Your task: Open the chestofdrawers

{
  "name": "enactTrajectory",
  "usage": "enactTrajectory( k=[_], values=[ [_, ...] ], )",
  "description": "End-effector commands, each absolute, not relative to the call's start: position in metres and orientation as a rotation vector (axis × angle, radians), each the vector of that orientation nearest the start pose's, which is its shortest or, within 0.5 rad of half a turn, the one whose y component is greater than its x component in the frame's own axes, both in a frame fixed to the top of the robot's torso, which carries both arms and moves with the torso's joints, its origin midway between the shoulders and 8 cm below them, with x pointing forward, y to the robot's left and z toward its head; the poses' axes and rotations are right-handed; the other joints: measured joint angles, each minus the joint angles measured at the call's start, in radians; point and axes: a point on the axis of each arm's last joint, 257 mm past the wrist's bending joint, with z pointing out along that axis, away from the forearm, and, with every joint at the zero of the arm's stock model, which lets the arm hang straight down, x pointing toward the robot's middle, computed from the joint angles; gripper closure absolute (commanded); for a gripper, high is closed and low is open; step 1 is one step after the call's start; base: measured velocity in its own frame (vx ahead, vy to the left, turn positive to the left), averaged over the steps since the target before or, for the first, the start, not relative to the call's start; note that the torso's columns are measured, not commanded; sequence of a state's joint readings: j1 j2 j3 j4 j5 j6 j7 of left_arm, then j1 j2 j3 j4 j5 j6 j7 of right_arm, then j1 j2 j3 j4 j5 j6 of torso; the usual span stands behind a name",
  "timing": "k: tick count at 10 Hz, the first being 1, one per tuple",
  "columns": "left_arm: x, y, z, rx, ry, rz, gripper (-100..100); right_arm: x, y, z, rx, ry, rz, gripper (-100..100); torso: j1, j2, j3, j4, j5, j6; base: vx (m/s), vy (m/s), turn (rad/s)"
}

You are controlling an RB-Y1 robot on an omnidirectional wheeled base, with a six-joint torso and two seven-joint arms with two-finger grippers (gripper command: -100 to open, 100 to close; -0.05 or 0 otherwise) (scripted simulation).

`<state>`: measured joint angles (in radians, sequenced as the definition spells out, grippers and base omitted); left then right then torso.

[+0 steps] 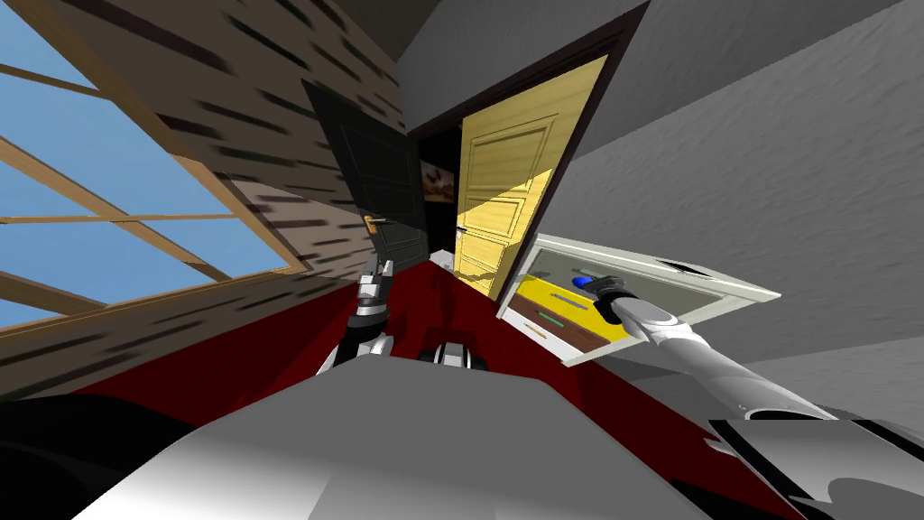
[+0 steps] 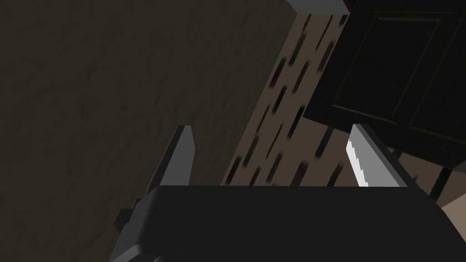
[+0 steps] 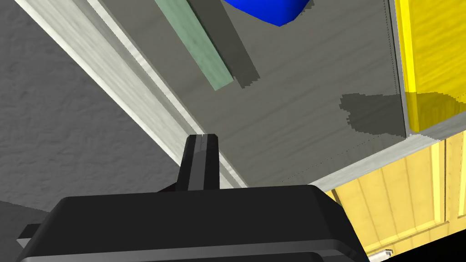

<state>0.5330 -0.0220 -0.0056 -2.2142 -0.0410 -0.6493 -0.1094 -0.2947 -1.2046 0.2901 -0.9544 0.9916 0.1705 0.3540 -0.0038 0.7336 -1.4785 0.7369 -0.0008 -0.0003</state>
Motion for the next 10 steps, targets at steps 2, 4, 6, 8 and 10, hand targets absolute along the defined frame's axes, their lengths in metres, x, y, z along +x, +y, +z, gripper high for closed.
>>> enactTrajectory(
  k=[2,4,6,8,10],
  values=[
    [0.329,0.275,0.012,-0.563,0.609,-1.182,0,0.524,-0.721,-0.088,-0.490,1.730,-1.191,-100,-0.003,-0.007,-0.005,-0.003,-0.002,0.000,0.126,-0.089,0.036],
    [0.329,0.275,0.012,-0.563,0.609,-1.182,0,0.523,-0.723,-0.088,-0.483,1.734,-1.191,-100,0.002,0.002,0.001,0.000,0.000,0.000,0.150,-0.123,0.042],
    [0.329,0.275,0.012,-0.563,0.608,-1.182,0,0.522,-0.725,-0.090,-0.476,1.737,-1.191,-100,0.008,0.010,0.006,0.003,0.002,0.001,0.093,-0.060,0.027],
    [0.329,0.275,0.012,-0.563,0.608,-1.182,0,0.523,-0.724,-0.089,-0.479,1.735,-1.191,100,0.006,0.007,0.004,0.002,0.001,0.000,0.043,-0.023,0.008],
    [0.329,0.275,0.013,-0.563,0.608,-1.182,0,0.514,-0.739,-0.088,-0.448,1.751,-1.216,100,0.006,0.012,0.007,0.004,0.002,0.000,-0.135,0.022,0.178]
  ],
)
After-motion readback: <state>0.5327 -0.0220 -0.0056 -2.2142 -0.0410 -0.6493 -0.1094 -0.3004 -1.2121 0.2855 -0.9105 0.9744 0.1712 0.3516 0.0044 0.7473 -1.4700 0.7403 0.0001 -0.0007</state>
